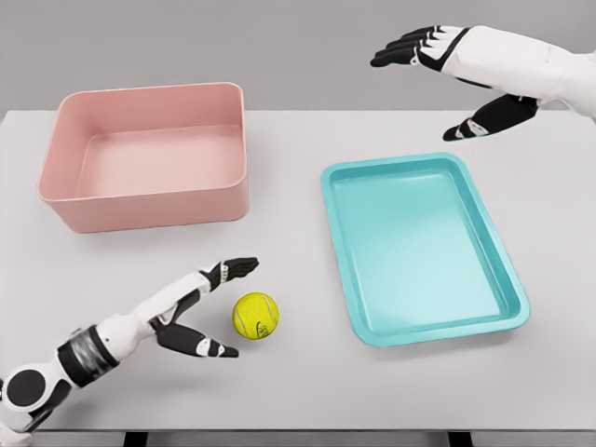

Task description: Put the tennis from the blue tray into the pink basket with both arms

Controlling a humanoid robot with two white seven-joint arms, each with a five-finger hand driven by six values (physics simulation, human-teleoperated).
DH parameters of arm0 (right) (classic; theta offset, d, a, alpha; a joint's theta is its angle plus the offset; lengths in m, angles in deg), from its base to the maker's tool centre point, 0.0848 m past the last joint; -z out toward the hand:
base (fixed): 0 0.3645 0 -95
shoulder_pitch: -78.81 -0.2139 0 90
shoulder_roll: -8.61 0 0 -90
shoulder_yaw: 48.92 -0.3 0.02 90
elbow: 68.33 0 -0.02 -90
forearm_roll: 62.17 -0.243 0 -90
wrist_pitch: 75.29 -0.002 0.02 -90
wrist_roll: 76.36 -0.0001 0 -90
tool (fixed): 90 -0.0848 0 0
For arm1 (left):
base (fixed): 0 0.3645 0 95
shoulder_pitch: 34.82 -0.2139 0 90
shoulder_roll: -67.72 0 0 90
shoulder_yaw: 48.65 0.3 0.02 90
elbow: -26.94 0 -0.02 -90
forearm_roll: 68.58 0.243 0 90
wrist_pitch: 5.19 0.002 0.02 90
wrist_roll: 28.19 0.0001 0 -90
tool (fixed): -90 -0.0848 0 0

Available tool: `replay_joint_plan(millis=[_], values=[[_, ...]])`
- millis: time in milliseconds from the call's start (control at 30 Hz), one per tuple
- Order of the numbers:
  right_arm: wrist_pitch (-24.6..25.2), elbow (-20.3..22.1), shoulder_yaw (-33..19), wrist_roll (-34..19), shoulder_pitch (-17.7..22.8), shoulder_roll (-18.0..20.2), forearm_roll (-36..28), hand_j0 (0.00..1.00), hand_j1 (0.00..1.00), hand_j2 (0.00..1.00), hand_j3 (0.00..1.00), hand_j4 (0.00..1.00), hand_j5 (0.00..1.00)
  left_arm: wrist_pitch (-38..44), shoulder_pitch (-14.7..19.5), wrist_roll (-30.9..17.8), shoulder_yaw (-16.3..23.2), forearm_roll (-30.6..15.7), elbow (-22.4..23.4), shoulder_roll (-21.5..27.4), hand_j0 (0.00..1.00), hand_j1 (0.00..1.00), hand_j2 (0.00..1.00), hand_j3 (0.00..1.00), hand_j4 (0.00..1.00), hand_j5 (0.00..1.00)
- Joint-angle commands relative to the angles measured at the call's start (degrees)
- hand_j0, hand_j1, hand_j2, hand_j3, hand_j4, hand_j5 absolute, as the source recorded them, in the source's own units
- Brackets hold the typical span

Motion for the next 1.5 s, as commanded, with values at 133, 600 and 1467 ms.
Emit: replay_joint_plan(millis=[133,600,1467], values=[[0.14,0.25,-0.16,0.03,4.12,-0.47,-0.16,1.00,1.00,1.00,1.00,1.00,1.00,1.20,1.14,0.00,1.61,0.07,0.52,-1.05,1.00,1.00,1.00,1.00,1.00,1.00],[-0.65,0.69,-3.94,0.03,14.32,-0.73,-0.07,1.00,1.00,1.00,1.00,1.00,1.00,2.43,2.02,0.00,2.14,2.62,2.10,-3.51,1.00,1.00,1.00,1.00,1.00,1.00],[-3.46,3.32,-8.24,0.03,18.28,1.73,-0.33,1.00,1.00,1.00,1.00,1.00,1.00,2.25,2.37,0.36,2.49,4.11,3.16,-4.91,0.76,0.76,0.76,0.76,0.76,0.76]])
